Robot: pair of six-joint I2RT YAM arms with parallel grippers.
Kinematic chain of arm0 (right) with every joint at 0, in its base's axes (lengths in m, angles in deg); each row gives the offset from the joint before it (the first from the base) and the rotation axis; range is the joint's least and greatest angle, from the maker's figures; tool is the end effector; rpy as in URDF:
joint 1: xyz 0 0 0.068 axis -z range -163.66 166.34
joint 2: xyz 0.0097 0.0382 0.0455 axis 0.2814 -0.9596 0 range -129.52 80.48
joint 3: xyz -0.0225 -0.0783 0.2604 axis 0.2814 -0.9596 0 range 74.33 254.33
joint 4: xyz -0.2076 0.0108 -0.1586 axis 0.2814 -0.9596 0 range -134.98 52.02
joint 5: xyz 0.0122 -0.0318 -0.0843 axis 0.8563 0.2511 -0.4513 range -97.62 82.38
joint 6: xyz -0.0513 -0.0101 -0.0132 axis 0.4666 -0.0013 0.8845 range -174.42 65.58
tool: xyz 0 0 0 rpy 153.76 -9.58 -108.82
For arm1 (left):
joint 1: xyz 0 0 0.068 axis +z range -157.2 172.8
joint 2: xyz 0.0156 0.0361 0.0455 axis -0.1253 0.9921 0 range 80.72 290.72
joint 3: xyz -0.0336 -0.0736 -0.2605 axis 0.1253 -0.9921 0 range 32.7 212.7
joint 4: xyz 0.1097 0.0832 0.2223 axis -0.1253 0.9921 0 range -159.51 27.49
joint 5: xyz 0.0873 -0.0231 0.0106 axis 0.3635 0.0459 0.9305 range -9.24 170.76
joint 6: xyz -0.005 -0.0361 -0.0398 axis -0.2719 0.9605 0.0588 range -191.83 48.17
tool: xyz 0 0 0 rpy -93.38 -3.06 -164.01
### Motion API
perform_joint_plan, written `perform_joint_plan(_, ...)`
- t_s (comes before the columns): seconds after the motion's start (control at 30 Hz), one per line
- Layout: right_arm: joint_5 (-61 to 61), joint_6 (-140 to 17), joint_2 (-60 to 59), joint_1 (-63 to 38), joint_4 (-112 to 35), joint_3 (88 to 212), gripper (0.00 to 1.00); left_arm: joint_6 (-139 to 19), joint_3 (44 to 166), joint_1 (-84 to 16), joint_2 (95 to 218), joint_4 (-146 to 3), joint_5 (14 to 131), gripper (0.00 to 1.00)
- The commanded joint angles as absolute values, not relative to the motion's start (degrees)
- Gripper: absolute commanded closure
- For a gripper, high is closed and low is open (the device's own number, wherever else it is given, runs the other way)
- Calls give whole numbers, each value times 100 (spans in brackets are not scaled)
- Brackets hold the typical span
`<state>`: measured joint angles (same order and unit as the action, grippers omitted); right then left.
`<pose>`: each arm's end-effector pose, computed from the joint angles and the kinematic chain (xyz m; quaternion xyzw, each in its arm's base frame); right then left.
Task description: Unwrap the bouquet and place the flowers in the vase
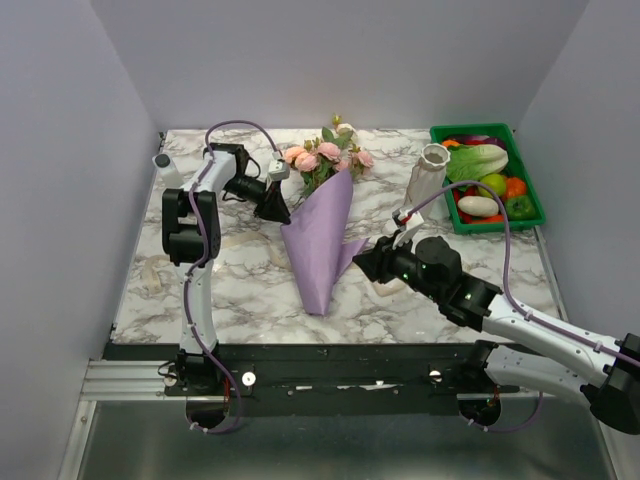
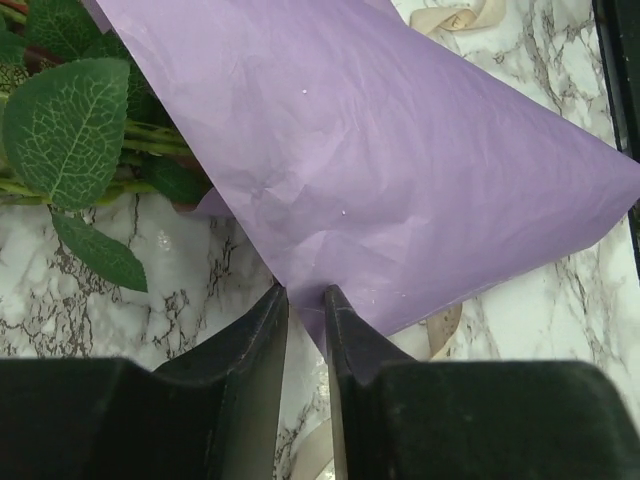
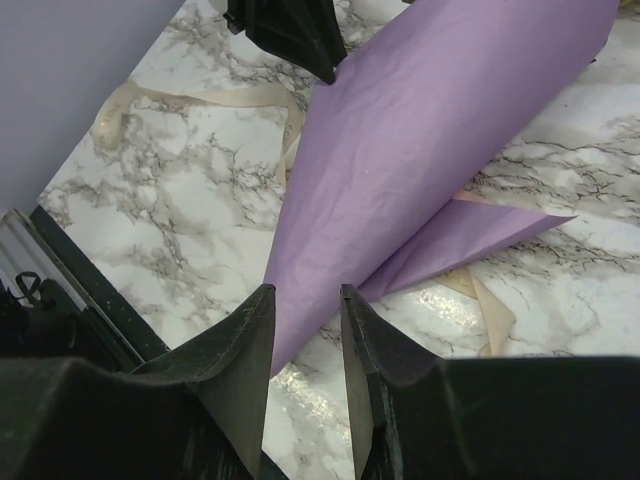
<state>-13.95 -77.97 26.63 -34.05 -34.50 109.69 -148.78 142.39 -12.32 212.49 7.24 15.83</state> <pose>0.1442 0.1680 0.2776 -0.1512 0.7784 0.3305 0.5119 0.4272 -0.0707 0.1858 0.5211 0.6617 -0.4715 0.2614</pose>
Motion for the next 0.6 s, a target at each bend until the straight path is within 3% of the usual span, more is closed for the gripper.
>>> perform_joint_plan(0.0, -1272, -7859, 2695, -3367, -3306, 10931, 60, -14962, 14055, -1317, 20834, 1741, 1625, 75)
perform_joint_plan(0.3, -1316, -7859, 2827, -3367, -3306, 10923, 61, -14716, 14125, -1458, 20676, 1741, 1405, 100)
perform_joint_plan(0.57, -1412, -7833, 2941, -3375, -3376, 10958, 61, -13760, 14633, -1520, 20676, 1741, 1168, 100)
